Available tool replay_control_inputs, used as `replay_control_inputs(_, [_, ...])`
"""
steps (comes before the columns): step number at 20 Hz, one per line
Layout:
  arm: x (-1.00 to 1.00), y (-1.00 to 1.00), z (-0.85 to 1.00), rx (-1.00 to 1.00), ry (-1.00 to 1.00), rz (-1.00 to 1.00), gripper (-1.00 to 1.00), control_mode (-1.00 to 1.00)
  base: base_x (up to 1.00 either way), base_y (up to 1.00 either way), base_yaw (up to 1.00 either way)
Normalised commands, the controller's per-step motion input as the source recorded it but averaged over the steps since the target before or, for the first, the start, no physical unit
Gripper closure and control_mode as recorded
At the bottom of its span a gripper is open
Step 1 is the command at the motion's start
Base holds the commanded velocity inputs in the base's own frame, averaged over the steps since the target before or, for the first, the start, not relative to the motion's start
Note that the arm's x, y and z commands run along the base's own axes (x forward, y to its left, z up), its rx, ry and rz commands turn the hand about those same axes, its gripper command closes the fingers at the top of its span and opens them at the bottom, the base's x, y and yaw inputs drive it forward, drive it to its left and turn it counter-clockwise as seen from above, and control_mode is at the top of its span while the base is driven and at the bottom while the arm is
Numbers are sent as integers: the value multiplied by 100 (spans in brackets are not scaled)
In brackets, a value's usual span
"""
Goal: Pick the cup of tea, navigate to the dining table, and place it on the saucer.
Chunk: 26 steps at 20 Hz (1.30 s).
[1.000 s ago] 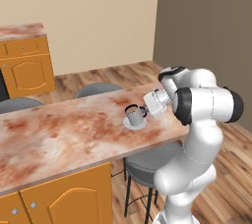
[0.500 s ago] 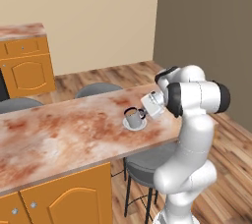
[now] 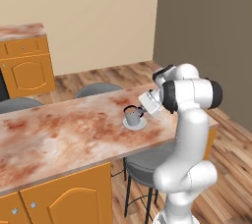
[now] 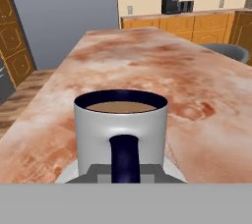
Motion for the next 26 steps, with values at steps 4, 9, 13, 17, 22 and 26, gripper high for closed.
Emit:
replay_control_inputs(4, [21, 0, -5, 0, -2, 7, 100, -100, 0, 0, 0])
replay_control_inputs(9, [6, 0, -19, 0, -1, 7, 100, -100, 0, 0, 0])
replay_control_inputs(13, [0, 0, -29, 0, 0, 7, -100, -100, 0, 0, 0])
replay_control_inputs(17, [0, -2, -3, 0, 0, 7, -100, -100, 0, 0, 0])
replay_control_inputs(22, [0, -12, 23, 1, 0, 4, -100, -100, 0, 0, 0])
replay_control_inputs(26, [-15, -31, 47, 3, 0, 2, -100, -100, 0, 0, 0])
